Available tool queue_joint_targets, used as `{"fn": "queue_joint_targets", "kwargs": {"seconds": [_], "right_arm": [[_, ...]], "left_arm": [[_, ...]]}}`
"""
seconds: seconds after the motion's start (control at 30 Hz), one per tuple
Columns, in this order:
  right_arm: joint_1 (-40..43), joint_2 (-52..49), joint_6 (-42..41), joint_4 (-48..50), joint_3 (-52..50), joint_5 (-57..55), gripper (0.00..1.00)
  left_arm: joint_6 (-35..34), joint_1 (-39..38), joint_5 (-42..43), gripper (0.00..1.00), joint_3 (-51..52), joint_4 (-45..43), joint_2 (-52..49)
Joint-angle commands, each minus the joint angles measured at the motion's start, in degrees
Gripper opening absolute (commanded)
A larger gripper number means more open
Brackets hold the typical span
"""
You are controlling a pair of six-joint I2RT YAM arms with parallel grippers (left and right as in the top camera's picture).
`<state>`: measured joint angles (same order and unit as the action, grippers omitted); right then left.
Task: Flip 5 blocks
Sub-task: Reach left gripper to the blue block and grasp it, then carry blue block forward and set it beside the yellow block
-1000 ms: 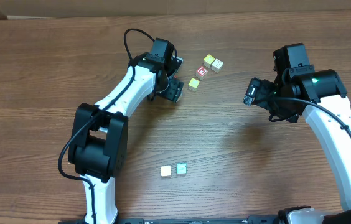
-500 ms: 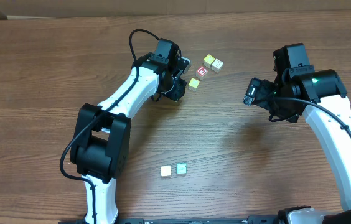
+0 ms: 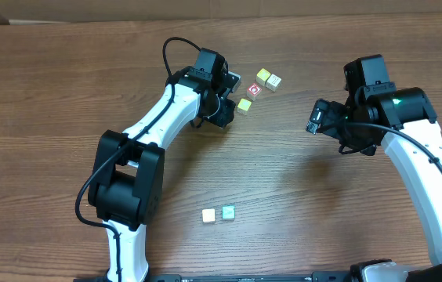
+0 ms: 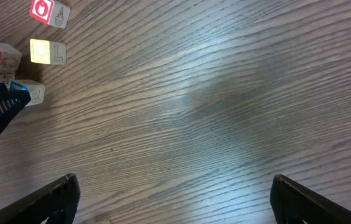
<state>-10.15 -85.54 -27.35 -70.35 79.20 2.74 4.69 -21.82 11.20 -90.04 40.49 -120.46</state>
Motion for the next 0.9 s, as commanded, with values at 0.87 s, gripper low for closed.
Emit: {"fn": "queue_joint_targets", "kwargs": {"seconds": [0.87], "right_arm": [[0.0,1.2,0.2,1.3,0.8,0.0,0.99]], "left_arm": [[0.0,-0.3,0.2,0.35,-4.3,1.6,-4.5]]}}
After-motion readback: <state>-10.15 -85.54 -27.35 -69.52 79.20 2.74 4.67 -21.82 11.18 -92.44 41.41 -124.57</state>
